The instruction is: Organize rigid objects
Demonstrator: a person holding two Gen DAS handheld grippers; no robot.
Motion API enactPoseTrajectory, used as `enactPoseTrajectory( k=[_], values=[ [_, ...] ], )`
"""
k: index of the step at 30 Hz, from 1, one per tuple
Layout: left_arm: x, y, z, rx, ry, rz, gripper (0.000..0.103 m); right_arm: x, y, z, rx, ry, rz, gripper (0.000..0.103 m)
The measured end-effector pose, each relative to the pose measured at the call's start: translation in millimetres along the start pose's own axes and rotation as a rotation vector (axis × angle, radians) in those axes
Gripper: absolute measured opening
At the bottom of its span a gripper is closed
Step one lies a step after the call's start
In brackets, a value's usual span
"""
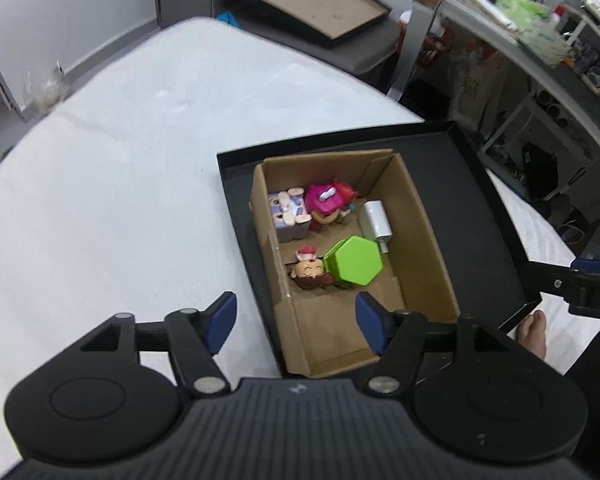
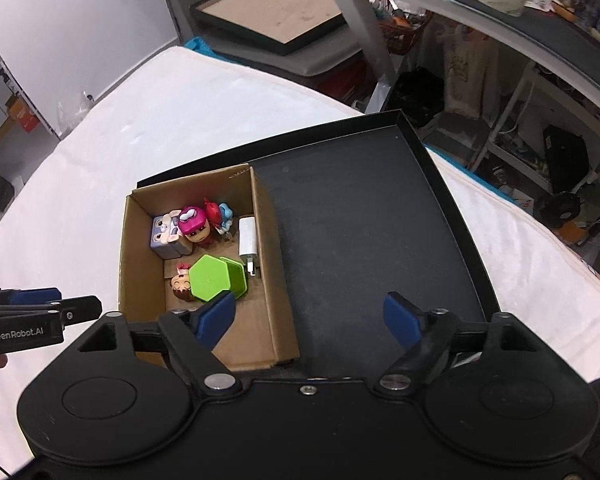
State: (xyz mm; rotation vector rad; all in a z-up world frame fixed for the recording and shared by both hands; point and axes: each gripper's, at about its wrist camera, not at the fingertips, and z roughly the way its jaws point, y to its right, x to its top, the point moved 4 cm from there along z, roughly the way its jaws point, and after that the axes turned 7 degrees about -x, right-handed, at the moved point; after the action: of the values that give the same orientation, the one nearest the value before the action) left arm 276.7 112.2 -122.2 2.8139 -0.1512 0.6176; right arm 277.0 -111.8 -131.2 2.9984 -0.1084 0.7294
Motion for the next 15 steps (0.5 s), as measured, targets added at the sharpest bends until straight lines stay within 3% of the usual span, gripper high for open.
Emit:
enactPoseTrajectory(
  k=[4,15],
  values=[
    [-8,14,-17,0.013,0.040,0.041,0.069,-9,12,-13,-0.003,0.030,0.027,0.093],
    [-32,31,-60,0.048,0.131,0.049,0.072,-30,28,-47,0.026,0.123,0.054,0.101]
  ],
)
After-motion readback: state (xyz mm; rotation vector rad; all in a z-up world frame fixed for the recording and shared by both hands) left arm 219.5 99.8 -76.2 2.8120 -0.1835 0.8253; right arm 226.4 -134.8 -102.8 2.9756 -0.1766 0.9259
